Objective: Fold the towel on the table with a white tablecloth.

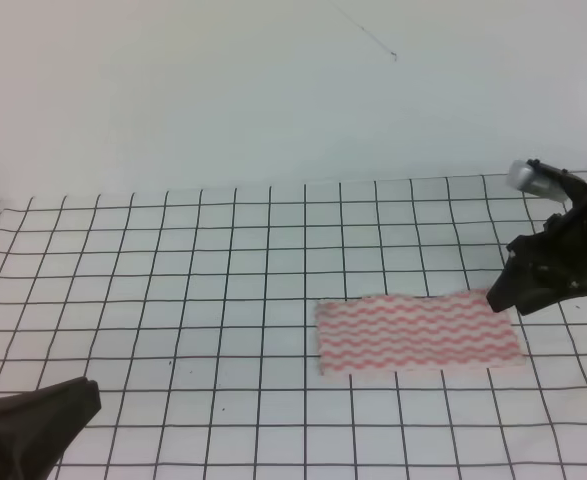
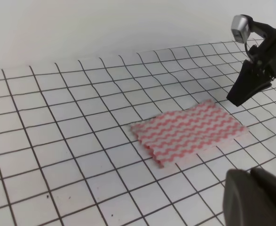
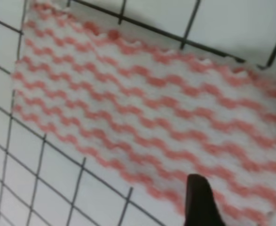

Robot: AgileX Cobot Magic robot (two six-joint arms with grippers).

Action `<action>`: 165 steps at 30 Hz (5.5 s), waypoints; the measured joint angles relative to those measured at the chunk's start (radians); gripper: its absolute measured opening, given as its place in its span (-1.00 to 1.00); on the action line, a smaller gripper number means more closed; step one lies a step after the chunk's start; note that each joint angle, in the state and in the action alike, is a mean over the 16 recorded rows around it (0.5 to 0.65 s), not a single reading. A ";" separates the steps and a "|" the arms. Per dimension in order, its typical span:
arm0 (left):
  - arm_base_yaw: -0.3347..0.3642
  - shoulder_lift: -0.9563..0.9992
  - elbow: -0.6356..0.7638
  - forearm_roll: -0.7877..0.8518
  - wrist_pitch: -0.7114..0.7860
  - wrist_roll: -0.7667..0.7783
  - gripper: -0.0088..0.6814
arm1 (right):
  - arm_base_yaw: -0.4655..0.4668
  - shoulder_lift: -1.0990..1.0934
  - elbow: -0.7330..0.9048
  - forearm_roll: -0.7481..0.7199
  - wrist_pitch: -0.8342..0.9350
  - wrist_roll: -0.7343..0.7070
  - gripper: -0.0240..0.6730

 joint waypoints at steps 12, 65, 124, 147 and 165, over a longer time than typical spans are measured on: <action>0.000 0.000 0.000 0.000 0.004 0.000 -0.98 | 0.000 0.035 0.000 -0.042 -0.023 0.033 0.09; 0.000 0.000 0.000 -0.005 0.032 0.007 -0.98 | 0.065 0.024 -0.002 -0.037 -0.073 0.055 -0.88; 0.000 0.000 0.000 0.005 0.067 0.023 -0.98 | 0.389 0.078 -0.002 0.280 -0.285 -0.087 -0.73; 0.000 0.000 0.000 0.013 0.073 0.023 -0.98 | 0.389 0.079 -0.003 0.400 -0.312 -0.258 -0.19; 0.000 0.000 0.000 0.027 0.074 0.023 -0.98 | 0.387 0.124 -0.003 0.461 -0.277 -0.297 -0.20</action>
